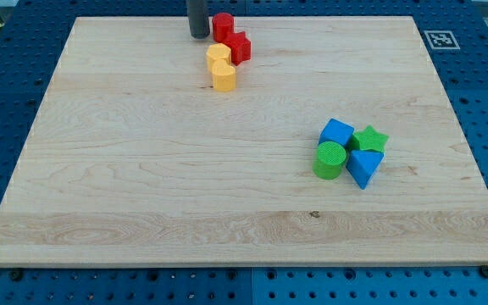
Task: Push red star to red circle
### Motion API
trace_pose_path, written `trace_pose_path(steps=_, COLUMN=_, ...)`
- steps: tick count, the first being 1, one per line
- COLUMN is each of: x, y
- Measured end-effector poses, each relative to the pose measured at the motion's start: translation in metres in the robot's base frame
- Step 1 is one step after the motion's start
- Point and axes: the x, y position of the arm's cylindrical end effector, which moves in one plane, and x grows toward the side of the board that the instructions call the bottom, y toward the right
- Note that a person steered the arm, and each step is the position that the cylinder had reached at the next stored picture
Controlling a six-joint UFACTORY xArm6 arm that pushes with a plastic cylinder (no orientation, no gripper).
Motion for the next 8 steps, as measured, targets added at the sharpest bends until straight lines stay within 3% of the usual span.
trace_pose_path(steps=3, x=-0.003, y=0.034)
trace_pose_path(steps=5, x=0.009, y=-0.016)
trace_pose_path(steps=8, x=0.032, y=-0.009)
